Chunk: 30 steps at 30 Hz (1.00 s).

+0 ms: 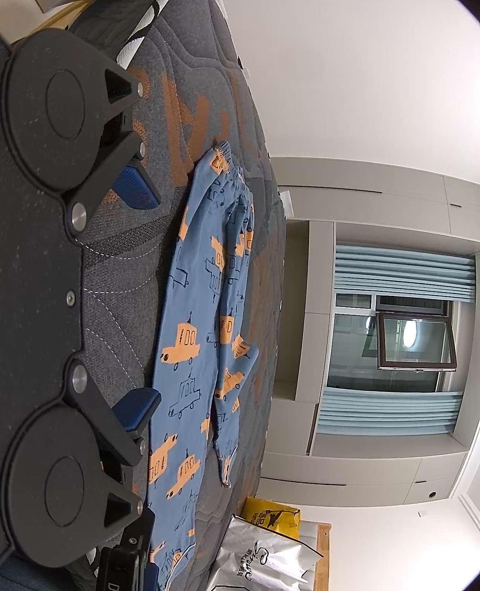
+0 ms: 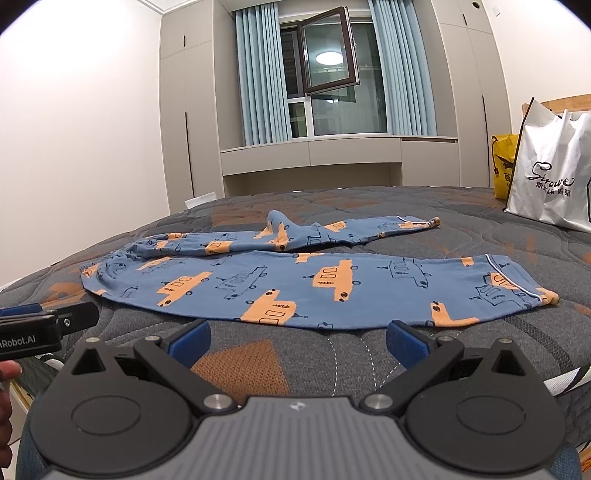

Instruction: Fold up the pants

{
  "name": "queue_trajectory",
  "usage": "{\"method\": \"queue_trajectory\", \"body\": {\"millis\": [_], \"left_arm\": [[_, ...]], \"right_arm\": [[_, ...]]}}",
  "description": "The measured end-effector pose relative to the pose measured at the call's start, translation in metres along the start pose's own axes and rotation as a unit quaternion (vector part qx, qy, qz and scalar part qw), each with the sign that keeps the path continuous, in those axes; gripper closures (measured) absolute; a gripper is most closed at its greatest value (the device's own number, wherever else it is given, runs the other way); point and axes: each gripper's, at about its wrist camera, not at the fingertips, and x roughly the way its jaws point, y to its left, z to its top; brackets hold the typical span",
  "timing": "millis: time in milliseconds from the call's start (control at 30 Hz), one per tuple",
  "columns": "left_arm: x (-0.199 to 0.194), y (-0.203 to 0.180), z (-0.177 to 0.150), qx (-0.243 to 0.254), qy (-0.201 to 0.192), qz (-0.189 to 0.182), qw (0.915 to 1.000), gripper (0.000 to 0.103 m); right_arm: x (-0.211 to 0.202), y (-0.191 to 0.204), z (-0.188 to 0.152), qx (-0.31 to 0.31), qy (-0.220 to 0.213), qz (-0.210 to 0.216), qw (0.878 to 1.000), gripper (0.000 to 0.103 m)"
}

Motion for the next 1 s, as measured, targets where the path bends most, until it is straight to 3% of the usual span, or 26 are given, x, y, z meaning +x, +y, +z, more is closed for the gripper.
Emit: {"method": "queue_trajectory", "body": {"millis": [1000], "left_arm": [[0.0016,0.0033,-0.0008,-0.012,0.006,0.0,0.9999,0.0]], "right_arm": [[0.0009,0.0011,-0.001,-0.001,0.002,0.003,1.0,0.0]]}}
